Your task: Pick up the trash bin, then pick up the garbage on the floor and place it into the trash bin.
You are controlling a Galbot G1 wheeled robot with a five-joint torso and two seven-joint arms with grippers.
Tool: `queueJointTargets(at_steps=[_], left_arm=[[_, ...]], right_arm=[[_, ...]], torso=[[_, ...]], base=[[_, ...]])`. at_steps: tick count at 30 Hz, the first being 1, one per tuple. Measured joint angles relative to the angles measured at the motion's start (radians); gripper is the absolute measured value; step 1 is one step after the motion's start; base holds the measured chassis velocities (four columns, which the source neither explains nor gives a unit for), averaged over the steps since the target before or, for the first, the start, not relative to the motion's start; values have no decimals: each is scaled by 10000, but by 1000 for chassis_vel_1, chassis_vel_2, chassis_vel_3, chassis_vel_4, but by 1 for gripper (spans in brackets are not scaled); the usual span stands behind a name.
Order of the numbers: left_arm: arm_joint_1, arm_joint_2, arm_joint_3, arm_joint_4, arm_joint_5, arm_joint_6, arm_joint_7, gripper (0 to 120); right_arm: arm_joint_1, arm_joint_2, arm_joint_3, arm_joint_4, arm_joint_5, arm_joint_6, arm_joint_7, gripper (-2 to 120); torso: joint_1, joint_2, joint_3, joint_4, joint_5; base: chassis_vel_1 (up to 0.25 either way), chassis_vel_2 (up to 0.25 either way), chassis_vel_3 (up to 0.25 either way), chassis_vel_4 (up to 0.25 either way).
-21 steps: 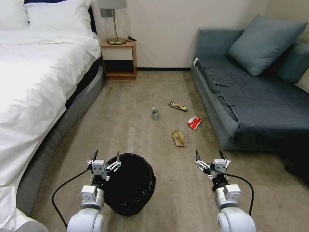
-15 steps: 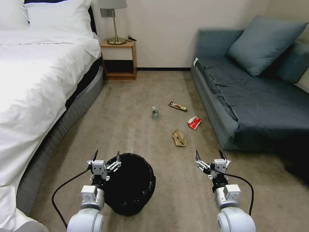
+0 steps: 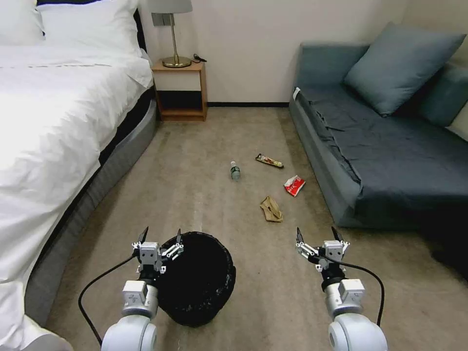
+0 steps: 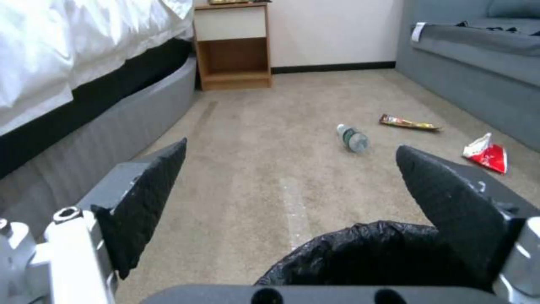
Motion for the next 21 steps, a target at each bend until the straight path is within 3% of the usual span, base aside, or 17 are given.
queueJointTargets(at_steps=[11,17,20,21], left_arm=[[5,-18,-35,-42,0,17,0,100],[259,-733,-1480,-1854,43,661,-22,100],[373,-657,-1600,-2236,-124,856,-4,100],[411,-563,-1634,-2362,-226,970,-3,100]], right_arm=[[1,0,0,5,0,-1,9,100],[50,76,188,1776,89,-413,1403,100],[82,105,282,2546,140,-569,1997,100],[63,9,340,2712,257,-613,2118,100]], torso=[[0,0,0,0,-1],[-1,0,-1,3,7],[-1,0,-1,-1,-8],[0,0,0,-1,3]], base=[[0,0,0,0],[0,0,0,0],[0,0,0,0],[0,0,0,0]])
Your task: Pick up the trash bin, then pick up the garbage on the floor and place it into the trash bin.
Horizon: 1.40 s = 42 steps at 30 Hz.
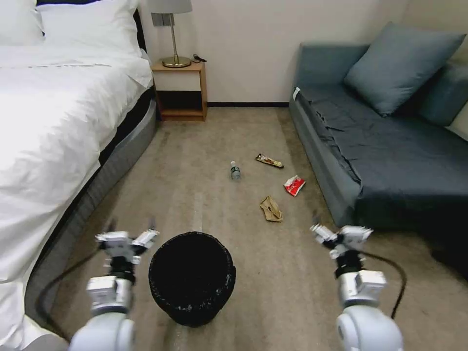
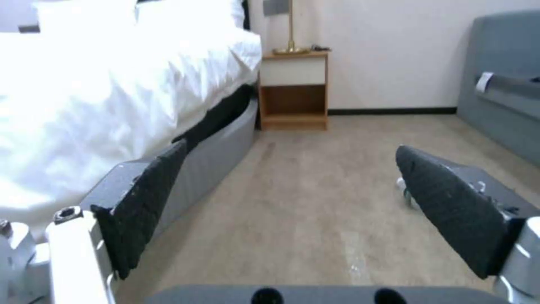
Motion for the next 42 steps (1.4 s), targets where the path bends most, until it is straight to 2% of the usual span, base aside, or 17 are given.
queueJointTargets(at_steps=[2,3,5,7,8,10,12,13,15,17,18,22,23,28,35,42], left_arm=[[91,245,-21,-128,-318,377,-26,100],[91,245,-21,-128,-318,377,-26,100],[121,610,-29,-182,-793,910,-307,100],[147,1116,-36,-345,-1648,1888,-958,100],[147,1116,-36,-345,-1648,1888,-958,100],[147,1630,-17,-566,-2939,3412,-1870,100],[30,2043,8,-529,-3839,4494,-2464,100],[30,2043,8,-529,-3839,4494,-2464,100],[-146,2320,142,-253,-4415,5065,-2806,100],[-431,2555,465,184,-5052,5535,-3123,100],[-431,2555,465,184,-5052,5535,-3123,100],[-927,2805,1169,1038,-5369,5859,-3311,100],[-927,2805,1169,1038,-5369,5859,-3311,100],[-1340,2843,1736,1641,-5419,6104,-3478,100],[-1427,2859,1969,1895,-5689,6378,-3744,100],[-1405,2840,2008,2089,-6494,6435,-4124,98]], right_arm=[[-7,-185,116,138,168,-55,110,100],[-7,-185,116,138,168,-55,110,100],[-11,-289,191,159,258,-88,155,100],[-18,-341,229,174,303,-119,183,100],[-18,-341,229,174,303,-119,183,100],[-20,-344,230,174,321,-140,193,100],[-14,-319,207,173,323,-145,196,100],[-14,-319,207,173,323,-145,196,100],[0,-284,175,171,323,-149,197,100],[53,-260,138,166,320,-168,196,100],[53,-260,138,166,320,-168,196,100],[164,-246,124,134,319,-201,190,100],[164,-246,124,134,319,-201,190,100],[159,-217,156,132,319,-200,194,100],[127,-203,204,178,333,-154,238,100],[131,-128,159,180,322,-70,255,100]], torso=[[0,0,0,1,-7],[0,0,0,1,-7],[0,0,0,1,0],[0,0,0,0,-5],[0,0,0,0,-5],[0,0,0,1,-1],[0,0,0,2,-4],[0,0,0,2,-4],[0,0,0,2,-3],[0,0,0,1,-4],[0,0,0,1,-4],[0,0,0,0,-3],[0,0,0,0,-3],[0,0,0,1,-4],[0,-1,1,1,-3],[0,-1,0,1,-3]], base=[[0,0,0,0],[0,0,0,0],[0,0,0,0],[0,0,0,0],[0,0,0,0],[0,0,0,0],[0,0,0,0],[0,0,0,0],[0,0,0,0],[0,0,0,0],[0,0,0,0],[0,0,0,0],[0,0,0,0],[0,0,0,0],[0,0,0,0],[0,0,0,0]])
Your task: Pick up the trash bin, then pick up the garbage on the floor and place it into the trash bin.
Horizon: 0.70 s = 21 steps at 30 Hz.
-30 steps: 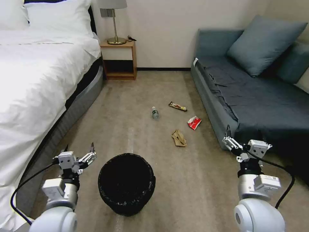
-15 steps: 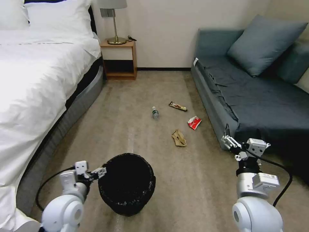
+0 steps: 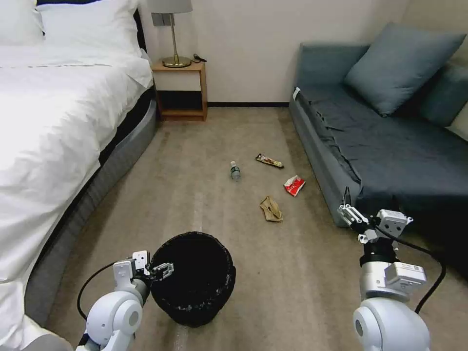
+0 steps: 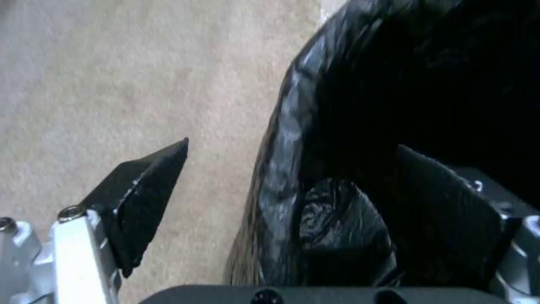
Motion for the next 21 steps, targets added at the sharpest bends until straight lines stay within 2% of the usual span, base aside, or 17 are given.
queueJointTargets(at_steps=[3,5,10,13,15,19,20,21], left_arm=[[27,-24,-10,8,-68,-1,-13,95],[58,-40,-23,14,-100,-10,-27,85],[76,-60,-27,42,-125,-30,-27,73],[78,-107,-26,113,-141,-89,-27,56],[78,-112,-23,131,-164,-93,-30,52],[71,-137,-17,212,-334,-102,-70,34],[71,-137,-17,212,-334,-102,-70,34],[70,-144,-17,230,-376,-104,-80,30]], right_arm=[[8,14,-18,-1,-7,12,6,100],[17,28,-29,-9,-17,29,11,100],[8,40,-42,-22,-27,52,16,100],[3,36,-42,-62,-35,83,37,100],[5,32,-38,-68,-36,89,42,100],[36,3,-18,-101,-32,127,64,100],[36,3,-18,-101,-32,127,64,100],[47,-3,-14,-111,-29,129,71,100]], torso=[[0,1,0,0,0],[0,1,0,0,1],[0,1,-1,0,2],[0,1,-1,1,5],[0,1,-1,1,6],[0,2,-2,2,9],[0,2,-2,2,9],[0,2,-2,3,8]], base=[[0,0,0,0],[0,0,0,0],[0,0,0,0],[0,0,0,0],[0,0,0,0],[0,0,0,0],[0,0,0,0],[0,0,0,0]])
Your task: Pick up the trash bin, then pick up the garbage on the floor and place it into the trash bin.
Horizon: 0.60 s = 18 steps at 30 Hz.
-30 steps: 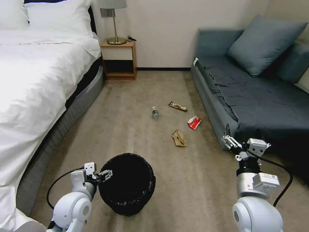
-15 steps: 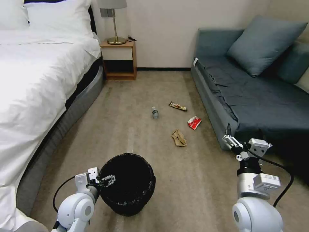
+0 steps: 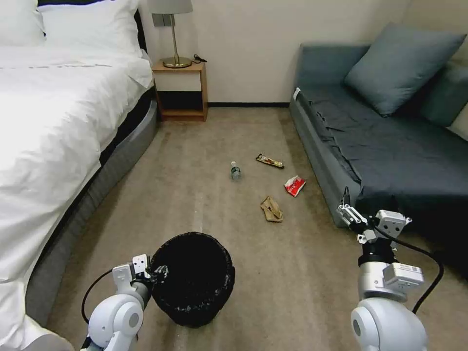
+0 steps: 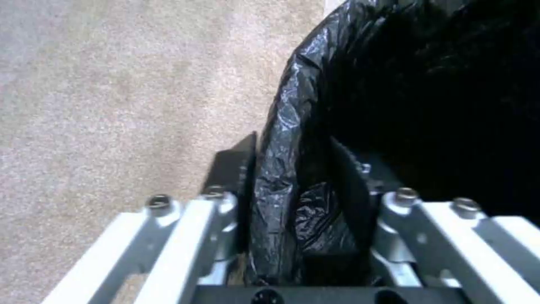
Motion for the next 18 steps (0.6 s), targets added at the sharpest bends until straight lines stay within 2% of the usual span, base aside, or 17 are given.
queueJointTargets(at_steps=[3,4,7,13,18], left_arm=[[-1,-22,-24,43,-125,-3,-40,16],[-1,-22,-24,43,-125,-3,-40,16],[3,-82,-96,53,-333,-5,-74,5],[137,-280,-403,-252,-547,53,-141,4],[169,-308,-472,-362,-559,119,-148,4]], right_arm=[[25,-33,14,-9,21,6,17,100],[25,-33,14,-9,21,6,17,100],[42,-82,31,-15,64,42,54,100],[32,-161,34,-26,180,206,142,100],[30,-172,31,-29,225,277,143,100]], torso=[[0,0,0,1,-1],[0,0,0,1,-1],[0,0,0,0,-5],[1,-4,3,-5,-19],[1,-4,4,-5,-22]], base=[[0,0,0,0],[0,0,0,0],[0,0,0,0],[0,0,0,0],[0,0,0,0]])
